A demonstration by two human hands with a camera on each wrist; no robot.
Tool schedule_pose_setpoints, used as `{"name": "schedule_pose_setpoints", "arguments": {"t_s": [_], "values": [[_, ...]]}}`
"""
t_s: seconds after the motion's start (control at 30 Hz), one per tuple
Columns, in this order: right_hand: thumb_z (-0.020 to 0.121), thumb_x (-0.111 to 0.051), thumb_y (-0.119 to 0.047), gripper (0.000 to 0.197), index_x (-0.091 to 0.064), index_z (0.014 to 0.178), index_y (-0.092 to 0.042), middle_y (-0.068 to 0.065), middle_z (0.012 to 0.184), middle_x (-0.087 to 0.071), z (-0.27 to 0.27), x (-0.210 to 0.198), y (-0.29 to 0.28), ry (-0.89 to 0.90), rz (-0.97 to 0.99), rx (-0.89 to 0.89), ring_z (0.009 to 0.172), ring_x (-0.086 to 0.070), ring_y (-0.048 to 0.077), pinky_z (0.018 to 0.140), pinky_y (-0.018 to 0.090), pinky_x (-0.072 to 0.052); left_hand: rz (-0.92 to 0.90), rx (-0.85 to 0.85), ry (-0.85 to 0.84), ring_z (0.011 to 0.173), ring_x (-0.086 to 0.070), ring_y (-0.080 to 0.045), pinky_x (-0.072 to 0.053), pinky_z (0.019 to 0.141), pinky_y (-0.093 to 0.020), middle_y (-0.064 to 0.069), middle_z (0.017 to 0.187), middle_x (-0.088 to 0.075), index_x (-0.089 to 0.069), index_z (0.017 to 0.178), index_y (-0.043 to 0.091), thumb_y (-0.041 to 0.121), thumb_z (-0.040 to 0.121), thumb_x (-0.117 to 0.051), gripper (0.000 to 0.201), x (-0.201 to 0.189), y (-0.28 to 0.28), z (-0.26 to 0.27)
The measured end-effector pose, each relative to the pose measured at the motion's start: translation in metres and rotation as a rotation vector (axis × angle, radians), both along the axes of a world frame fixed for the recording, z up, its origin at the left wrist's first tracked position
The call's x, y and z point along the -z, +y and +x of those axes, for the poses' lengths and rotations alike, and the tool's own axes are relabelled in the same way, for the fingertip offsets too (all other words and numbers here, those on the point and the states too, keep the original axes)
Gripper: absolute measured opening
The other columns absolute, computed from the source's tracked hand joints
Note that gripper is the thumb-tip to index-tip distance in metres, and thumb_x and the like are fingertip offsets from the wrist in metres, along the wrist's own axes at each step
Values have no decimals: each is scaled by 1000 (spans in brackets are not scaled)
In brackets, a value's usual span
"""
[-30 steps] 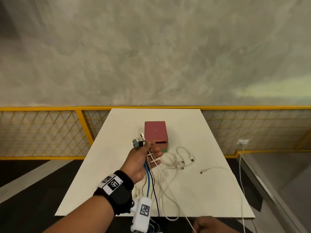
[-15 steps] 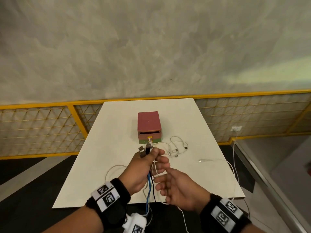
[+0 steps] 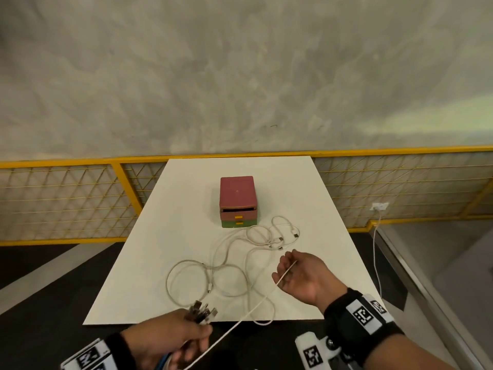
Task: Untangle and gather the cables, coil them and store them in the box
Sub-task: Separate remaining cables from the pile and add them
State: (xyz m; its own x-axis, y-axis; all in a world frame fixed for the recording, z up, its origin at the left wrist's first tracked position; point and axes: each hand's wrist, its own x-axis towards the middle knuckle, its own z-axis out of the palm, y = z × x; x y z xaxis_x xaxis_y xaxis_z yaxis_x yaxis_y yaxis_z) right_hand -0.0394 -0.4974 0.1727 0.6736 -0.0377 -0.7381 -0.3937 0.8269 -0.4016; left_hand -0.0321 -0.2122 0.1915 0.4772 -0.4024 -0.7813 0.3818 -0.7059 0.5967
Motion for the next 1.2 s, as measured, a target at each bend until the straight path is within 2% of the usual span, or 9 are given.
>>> {"name": "schedule_pose_setpoints", "arguments": {"t_s": [0.23, 0.47, 0.57, 0.73, 0.9, 1.03, 1.1, 1.13, 1.2], "values": [[103, -39, -26, 25, -58, 98, -11, 17, 102, -70, -2, -7, 23, -104, -100, -200, 94, -67, 30, 79, 47, -50, -349, -426, -503, 38, -37, -9, -26, 38, -19, -2, 62, -62, -70, 87, 2, 21, 94, -63, 21, -8, -62, 13], [103, -30, -28, 45, -69, 107, -4, 14, 99, -74, -8, -21, 44, -180, -83, -326, 97, -64, 29, 92, 48, -49, -462, -409, -618, 67, -70, -14, -55, 64, -34, -5, 72, -75, -70, 80, 8, 8, 81, -75, 4, 2, -124, 6], [103, -34, -26, 40, -65, 95, -2, 17, 84, -73, -11, -18, 32, -114, -72, -346, 76, -68, 29, 80, 42, -55, -415, -246, -567, 52, -56, -5, -42, 50, -21, 7, 55, -62, -67, 68, 11, 13, 72, -75, 9, 11, -113, 8], [96, -49, -15, 11, -56, 93, -8, 15, 84, -69, -19, 11, -4, 45, -269, -374, 80, -66, 30, 66, 35, -50, -357, 360, -384, 78, -60, -4, -44, 74, -21, 8, 79, -65, -66, 79, 19, 22, 76, -76, 10, 8, -68, 9], [87, -59, -15, 14, -57, 76, -8, -3, 44, -60, -41, 44, -13, 101, -888, -1053, 44, -56, 13, 47, 27, -53, -457, -339, -431, 42, -33, -10, -24, 43, -21, 2, 53, -38, -68, 96, -4, 13, 90, -68, 18, -5, -57, 22], [72, -45, -85, 58, -66, 76, -32, 4, 73, -70, -50, 62, -9, -341, -1087, -1432, 36, -55, 16, 27, 7, -37, -780, -615, -416, 42, -33, -12, -29, 43, -26, -3, 57, -38, -66, 102, -4, 25, 98, -51, 32, -50, -60, 40], [94, -34, -66, 59, -59, 80, -14, 15, 79, -59, -39, 73, -7, -734, -561, -1603, 51, -43, 29, 39, 13, -45, -896, -654, -396, 44, -39, -15, -36, 46, -28, -4, 58, -44, -67, 100, 0, 31, 96, -49, 36, -69, -63, 45], [100, -37, -49, 47, -53, 74, -14, 6, 75, -54, -27, 73, -9, -552, -491, -1638, 53, -42, 19, 45, 19, -47, -937, -661, -387, 44, -41, -16, -39, 47, -29, -5, 58, -46, -68, 97, 2, 33, 95, -49, 37, -76, -64, 46], [90, -51, -40, 31, -54, 68, -19, 4, 74, -63, -12, 59, -3, -223, -948, -1369, 55, -49, 9, 47, 20, -46, -983, -646, -398, 45, -48, -19, -49, 51, -33, -6, 58, -50, -69, 93, 4, 37, 92, -48, 38, -87, -69, 47]]}}
